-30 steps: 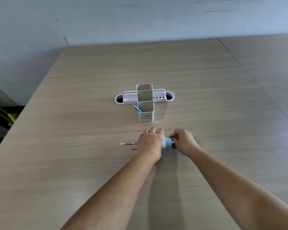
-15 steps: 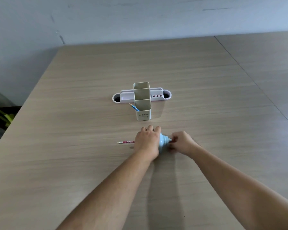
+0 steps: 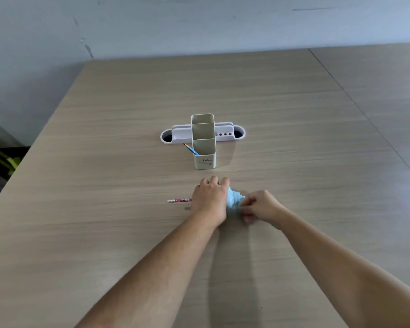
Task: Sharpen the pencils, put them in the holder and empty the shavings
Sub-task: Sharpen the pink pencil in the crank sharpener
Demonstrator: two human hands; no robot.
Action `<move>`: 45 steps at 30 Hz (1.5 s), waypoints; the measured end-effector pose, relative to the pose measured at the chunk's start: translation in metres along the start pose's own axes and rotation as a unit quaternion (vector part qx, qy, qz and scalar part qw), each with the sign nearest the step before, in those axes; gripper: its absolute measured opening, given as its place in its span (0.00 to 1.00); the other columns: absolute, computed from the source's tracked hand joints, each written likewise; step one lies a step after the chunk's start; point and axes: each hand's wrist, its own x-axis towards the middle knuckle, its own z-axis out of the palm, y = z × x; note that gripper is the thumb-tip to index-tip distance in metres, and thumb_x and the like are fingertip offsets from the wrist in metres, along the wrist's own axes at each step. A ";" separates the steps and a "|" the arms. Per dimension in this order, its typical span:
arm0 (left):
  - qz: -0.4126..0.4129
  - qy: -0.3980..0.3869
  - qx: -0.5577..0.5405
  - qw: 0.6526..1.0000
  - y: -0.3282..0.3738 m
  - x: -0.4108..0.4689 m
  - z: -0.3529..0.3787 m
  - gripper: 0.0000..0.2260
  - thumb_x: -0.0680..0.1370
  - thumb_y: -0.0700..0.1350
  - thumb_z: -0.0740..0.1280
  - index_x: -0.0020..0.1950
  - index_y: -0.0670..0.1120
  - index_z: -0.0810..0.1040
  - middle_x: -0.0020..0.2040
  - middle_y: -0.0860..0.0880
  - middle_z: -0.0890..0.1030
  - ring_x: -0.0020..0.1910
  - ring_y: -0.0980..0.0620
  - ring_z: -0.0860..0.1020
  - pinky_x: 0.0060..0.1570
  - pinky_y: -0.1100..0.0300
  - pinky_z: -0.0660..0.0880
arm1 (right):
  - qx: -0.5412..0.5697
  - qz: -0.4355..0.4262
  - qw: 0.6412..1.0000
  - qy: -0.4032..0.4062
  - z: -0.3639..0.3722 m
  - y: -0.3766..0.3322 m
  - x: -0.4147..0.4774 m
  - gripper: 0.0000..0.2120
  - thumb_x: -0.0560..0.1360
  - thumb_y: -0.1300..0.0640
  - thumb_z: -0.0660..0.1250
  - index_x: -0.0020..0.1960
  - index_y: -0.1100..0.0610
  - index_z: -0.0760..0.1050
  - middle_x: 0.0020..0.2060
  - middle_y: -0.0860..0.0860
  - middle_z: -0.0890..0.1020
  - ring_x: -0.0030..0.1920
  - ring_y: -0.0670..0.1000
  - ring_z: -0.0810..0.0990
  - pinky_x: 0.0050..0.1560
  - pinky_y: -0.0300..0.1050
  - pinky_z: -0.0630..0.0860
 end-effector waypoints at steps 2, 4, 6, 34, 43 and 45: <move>0.009 0.001 -0.001 1.000 -0.001 0.000 0.001 0.27 0.65 0.37 0.73 0.61 0.47 0.67 0.58 0.45 0.73 0.57 0.43 0.72 0.48 0.53 0.72 | 0.099 0.018 0.986 -0.136 -0.017 -0.004 -0.015 0.09 0.72 0.69 0.67 0.35 0.62 0.74 0.24 0.52 0.81 0.24 0.46 0.78 0.26 0.35 0.76; 0.022 0.009 0.001 1.000 -0.003 0.000 0.001 0.27 0.65 0.40 0.74 0.60 0.47 0.67 0.58 0.46 0.74 0.56 0.43 0.72 0.45 0.54 0.71 | 0.177 -0.019 0.975 -0.135 -0.032 -0.020 -0.013 0.07 0.73 0.69 0.66 0.36 0.62 0.76 0.25 0.52 0.82 0.24 0.44 0.78 0.27 0.34 0.77; 0.028 0.012 -0.004 1.000 -0.004 0.000 0.001 0.27 0.65 0.42 0.74 0.60 0.48 0.68 0.57 0.46 0.74 0.55 0.43 0.72 0.43 0.55 0.69 | 0.220 -0.053 0.973 -0.044 -0.032 -0.038 -0.002 0.06 0.72 0.70 0.66 0.38 0.64 0.76 0.26 0.54 0.80 0.24 0.44 0.78 0.28 0.34 0.78; 0.014 0.005 -0.005 1.000 -0.003 0.001 0.004 0.29 0.64 0.38 0.74 0.61 0.48 0.67 0.58 0.46 0.74 0.57 0.43 0.72 0.48 0.53 0.73 | 0.063 0.017 0.989 -0.132 -0.014 -0.002 -0.011 0.07 0.71 0.69 0.68 0.35 0.62 0.77 0.27 0.55 0.80 0.24 0.46 0.78 0.27 0.36 0.77; 0.032 0.016 0.000 0.999 -0.005 0.002 0.003 0.27 0.64 0.43 0.75 0.59 0.48 0.68 0.57 0.46 0.74 0.54 0.43 0.73 0.44 0.54 0.70 | 0.097 -0.088 0.991 0.035 -0.027 -0.044 0.022 0.06 0.70 0.71 0.68 0.37 0.63 0.77 0.30 0.58 0.79 0.24 0.46 0.78 0.32 0.37 0.81; 0.021 0.016 0.002 1.000 -0.003 0.003 0.003 0.28 0.64 0.43 0.76 0.59 0.48 0.67 0.57 0.46 0.74 0.55 0.43 0.73 0.46 0.53 0.72 | 0.012 -0.077 0.995 0.067 -0.012 -0.030 0.027 0.07 0.71 0.71 0.67 0.36 0.63 0.75 0.31 0.58 0.78 0.26 0.51 0.77 0.35 0.45 0.79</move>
